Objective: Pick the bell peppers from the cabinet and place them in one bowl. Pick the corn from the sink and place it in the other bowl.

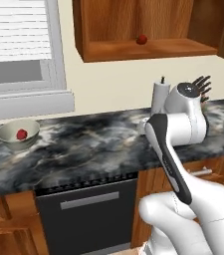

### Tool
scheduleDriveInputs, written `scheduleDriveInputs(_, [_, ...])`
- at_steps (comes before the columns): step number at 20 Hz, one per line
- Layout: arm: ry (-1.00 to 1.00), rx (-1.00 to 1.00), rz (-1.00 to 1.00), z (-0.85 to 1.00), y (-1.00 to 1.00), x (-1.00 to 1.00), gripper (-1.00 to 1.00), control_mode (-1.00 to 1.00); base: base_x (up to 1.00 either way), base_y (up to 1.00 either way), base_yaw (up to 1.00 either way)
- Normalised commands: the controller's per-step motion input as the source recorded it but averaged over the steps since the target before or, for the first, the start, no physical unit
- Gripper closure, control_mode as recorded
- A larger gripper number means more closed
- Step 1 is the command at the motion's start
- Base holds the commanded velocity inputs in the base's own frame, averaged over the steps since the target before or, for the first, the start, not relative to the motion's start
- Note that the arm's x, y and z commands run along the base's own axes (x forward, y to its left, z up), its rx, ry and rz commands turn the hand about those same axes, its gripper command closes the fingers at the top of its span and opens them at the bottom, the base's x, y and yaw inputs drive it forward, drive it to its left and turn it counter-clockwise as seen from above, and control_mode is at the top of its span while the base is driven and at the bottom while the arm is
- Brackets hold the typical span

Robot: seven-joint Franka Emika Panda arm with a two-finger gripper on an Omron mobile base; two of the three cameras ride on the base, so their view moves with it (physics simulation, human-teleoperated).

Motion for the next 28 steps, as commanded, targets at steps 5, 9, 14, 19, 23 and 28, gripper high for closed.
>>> scheduleDriveInputs(5, [0.0, 0.0, 0.0, 0.0, 0.0, 0.0, -1.0, 1.0, 0.23, -0.34, 0.01])
scheduleDriveInputs(9, [0.0, 0.0, 0.0, 0.0, 0.0, 0.0, -1.0, 1.0, 0.53, -0.34, 0.05])
scheduleDriveInputs(14, [0.0, 0.0, 0.0, 0.0, 0.0, 0.0, -1.0, 1.0, 0.78, -0.12, 0.0])
scheduleDriveInputs(19, [0.0, 0.0, 0.0, 0.0, 0.0, 0.0, -1.0, 1.0, 0.93, 0.0, 0.0])
scheduleDriveInputs(23, [0.0, 0.0, 0.0, 0.0, 0.0, 0.0, -1.0, 1.0, 0.67, 0.0, 0.0])
scheduleDriveInputs(28, [0.0, 0.0, 0.0, 0.0, 0.0, 0.0, -1.0, 1.0, 0.0, -0.01, 0.0])
